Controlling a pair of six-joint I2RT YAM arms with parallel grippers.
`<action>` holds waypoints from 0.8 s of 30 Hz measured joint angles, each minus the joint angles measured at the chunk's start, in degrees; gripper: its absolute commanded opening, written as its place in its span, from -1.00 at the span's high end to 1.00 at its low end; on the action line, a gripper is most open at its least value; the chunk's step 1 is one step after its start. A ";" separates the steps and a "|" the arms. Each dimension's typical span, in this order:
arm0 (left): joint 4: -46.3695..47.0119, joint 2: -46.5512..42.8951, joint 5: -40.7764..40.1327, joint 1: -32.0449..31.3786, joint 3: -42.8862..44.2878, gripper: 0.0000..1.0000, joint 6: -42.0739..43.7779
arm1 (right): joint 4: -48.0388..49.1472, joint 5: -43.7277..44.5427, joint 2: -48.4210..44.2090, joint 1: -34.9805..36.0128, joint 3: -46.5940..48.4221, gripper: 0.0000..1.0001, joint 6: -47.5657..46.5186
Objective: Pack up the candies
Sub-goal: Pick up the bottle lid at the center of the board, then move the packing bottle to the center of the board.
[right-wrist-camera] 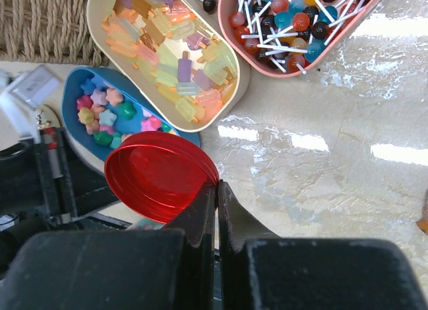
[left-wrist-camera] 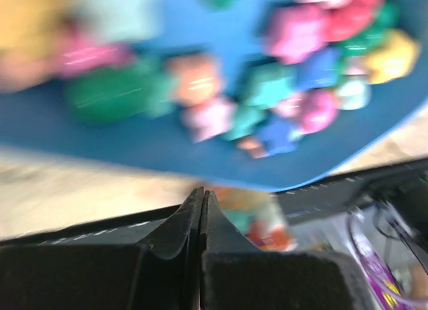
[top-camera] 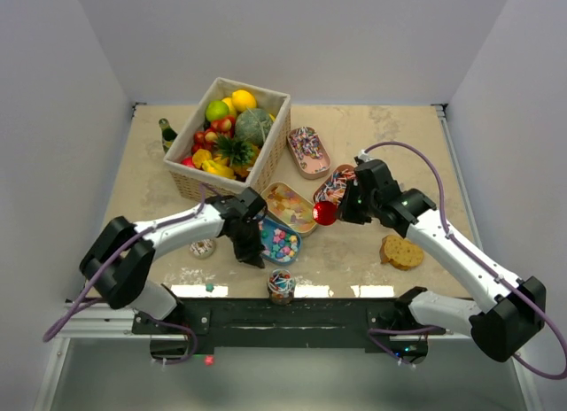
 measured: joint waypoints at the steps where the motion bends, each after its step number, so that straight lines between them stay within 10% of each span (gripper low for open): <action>1: -1.51 -1.95 -1.79 0.20 -0.94 1.00 0.13 | 0.02 0.00 0.00 0.00 0.00 1.00 0.00; 10: -3.17 -18.95 1.33 -1.05 -14.45 1.00 -0.15 | -0.11 -0.04 0.72 -0.02 0.33 1.00 -0.13; 24: 21.75 -17.81 13.53 -14.86 -25.86 1.00 -20.24 | -0.39 -0.04 1.68 -0.44 4.76 1.00 -0.52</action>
